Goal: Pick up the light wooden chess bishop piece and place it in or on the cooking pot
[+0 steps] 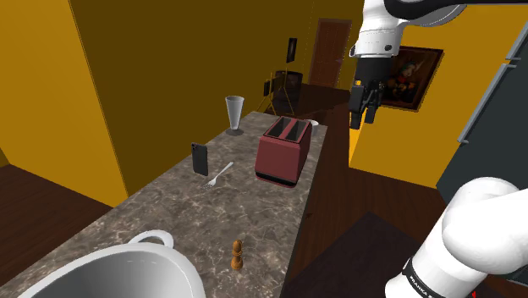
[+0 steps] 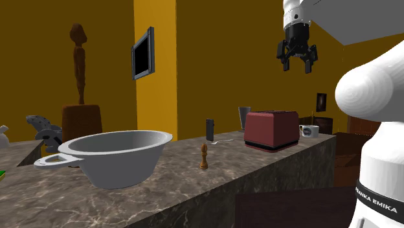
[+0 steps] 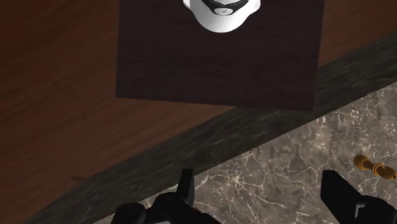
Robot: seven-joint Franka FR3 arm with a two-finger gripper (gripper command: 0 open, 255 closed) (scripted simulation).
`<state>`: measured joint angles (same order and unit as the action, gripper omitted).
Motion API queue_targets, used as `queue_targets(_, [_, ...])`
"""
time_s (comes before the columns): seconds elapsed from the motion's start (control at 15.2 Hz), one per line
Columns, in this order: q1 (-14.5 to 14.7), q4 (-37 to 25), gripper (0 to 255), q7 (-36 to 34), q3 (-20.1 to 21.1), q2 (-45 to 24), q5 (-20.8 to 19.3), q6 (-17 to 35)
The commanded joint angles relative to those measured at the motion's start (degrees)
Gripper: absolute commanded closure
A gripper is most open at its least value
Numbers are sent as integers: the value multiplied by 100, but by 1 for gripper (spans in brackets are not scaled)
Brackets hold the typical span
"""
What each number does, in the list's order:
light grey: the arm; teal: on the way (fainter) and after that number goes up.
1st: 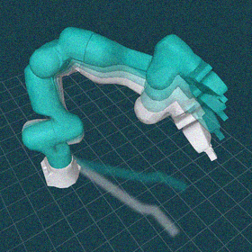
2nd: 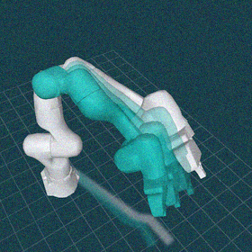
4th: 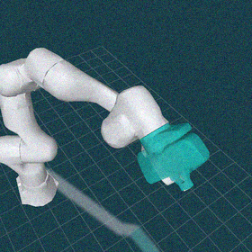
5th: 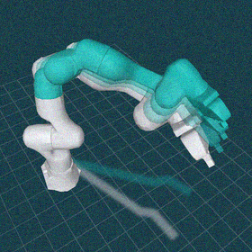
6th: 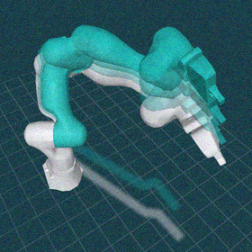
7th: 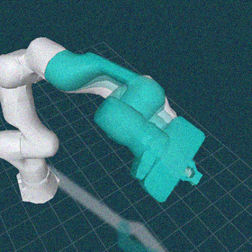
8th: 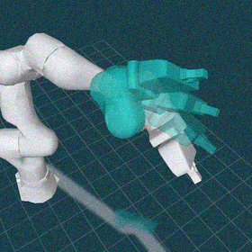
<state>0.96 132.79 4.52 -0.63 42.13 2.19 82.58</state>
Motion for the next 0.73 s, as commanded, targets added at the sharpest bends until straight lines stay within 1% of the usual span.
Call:
queue_targets(0.0, [0, 0, 0, 0, 0, 0, 0, 0])
queue_targets(0.33, [166, 634, 0, -676, 575, 82, 418, 711])
queue_targets(0.66, [357, 1076, 0, -1337, 1192, -87, 829, 1499])
